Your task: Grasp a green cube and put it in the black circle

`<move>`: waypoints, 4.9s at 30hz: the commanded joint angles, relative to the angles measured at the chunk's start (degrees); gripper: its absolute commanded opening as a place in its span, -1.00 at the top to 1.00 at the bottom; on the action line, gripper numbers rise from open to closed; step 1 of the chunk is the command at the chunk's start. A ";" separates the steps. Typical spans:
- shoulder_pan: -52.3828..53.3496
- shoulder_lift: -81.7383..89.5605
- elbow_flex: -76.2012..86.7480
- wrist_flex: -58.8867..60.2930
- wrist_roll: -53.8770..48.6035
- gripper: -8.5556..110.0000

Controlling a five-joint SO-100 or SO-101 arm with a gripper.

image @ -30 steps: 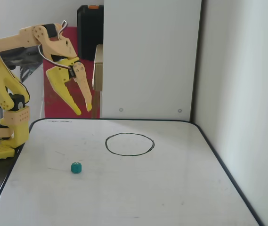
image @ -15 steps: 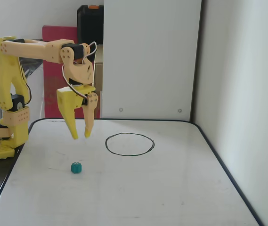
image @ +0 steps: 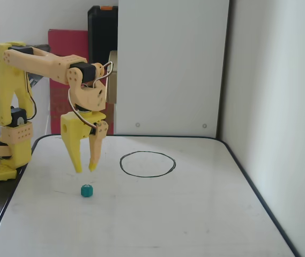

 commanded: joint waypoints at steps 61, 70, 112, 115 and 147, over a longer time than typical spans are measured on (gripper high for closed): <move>-0.53 -8.17 4.04 -10.46 0.79 0.76; -0.79 -8.61 -1.58 -3.08 0.44 0.64; 0.09 -16.70 -2.11 7.91 -8.35 0.85; -0.26 -16.17 -5.71 11.87 -8.09 0.85; -43.68 -10.90 -15.47 -17.40 45.62 0.85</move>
